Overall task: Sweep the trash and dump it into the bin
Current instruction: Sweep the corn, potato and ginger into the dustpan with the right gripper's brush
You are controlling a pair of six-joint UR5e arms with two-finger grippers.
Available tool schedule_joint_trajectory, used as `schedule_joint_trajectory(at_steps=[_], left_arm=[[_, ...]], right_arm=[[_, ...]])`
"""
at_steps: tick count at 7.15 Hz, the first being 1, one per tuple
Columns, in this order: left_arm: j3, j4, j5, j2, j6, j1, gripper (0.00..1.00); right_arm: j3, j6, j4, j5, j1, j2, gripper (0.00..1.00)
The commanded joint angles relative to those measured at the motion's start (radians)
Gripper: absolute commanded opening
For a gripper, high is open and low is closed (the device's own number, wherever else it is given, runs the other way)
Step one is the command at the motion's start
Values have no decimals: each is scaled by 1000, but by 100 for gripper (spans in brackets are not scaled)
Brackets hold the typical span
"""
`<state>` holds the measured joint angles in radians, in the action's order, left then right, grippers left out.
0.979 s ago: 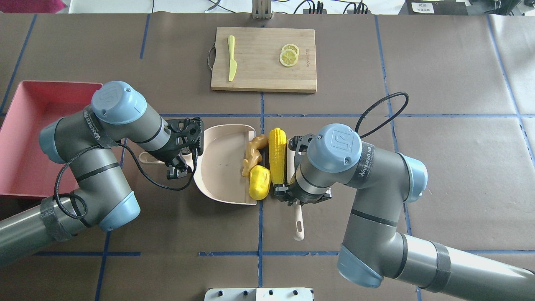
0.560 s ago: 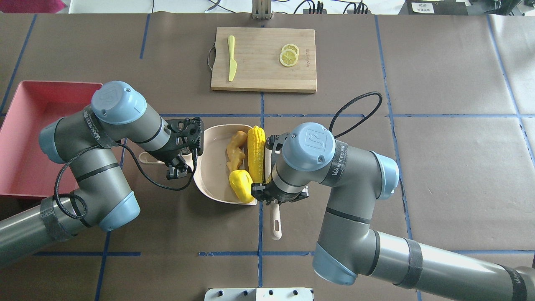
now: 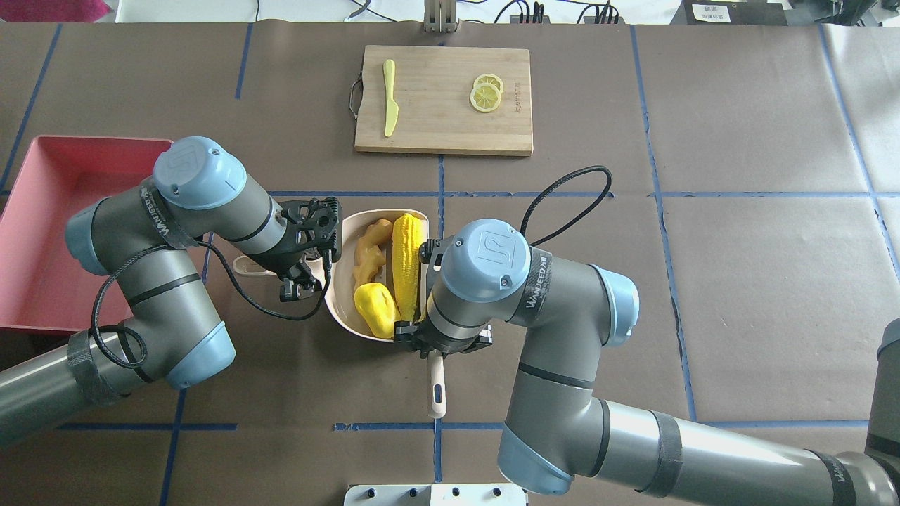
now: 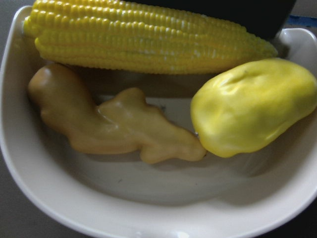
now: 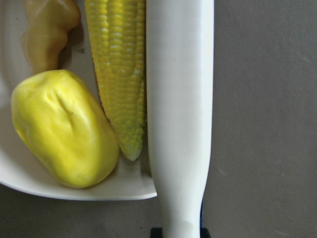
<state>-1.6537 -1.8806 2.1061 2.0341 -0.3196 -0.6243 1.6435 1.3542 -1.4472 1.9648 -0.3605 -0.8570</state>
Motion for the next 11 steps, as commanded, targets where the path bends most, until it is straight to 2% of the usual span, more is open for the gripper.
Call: schedule_joint_trajectory(at_steps=[1, 5, 8, 9, 11], left_arm=[[-1, 0, 0, 0, 0, 0, 1], [-1, 0, 0, 1, 0, 0, 1], [0, 0, 0, -3, 0, 0, 1], [0, 0, 0, -2, 0, 2, 1], [-1, -2, 0, -3, 0, 2, 1]], right_arm=[[-14, 0, 11, -11, 8, 19, 0], [-13, 3, 47, -11, 11, 29, 0], [22, 3, 36, -23, 3, 6, 0], [38, 3, 10, -23, -5, -6, 0], [114, 3, -132, -23, -9, -8, 0]])
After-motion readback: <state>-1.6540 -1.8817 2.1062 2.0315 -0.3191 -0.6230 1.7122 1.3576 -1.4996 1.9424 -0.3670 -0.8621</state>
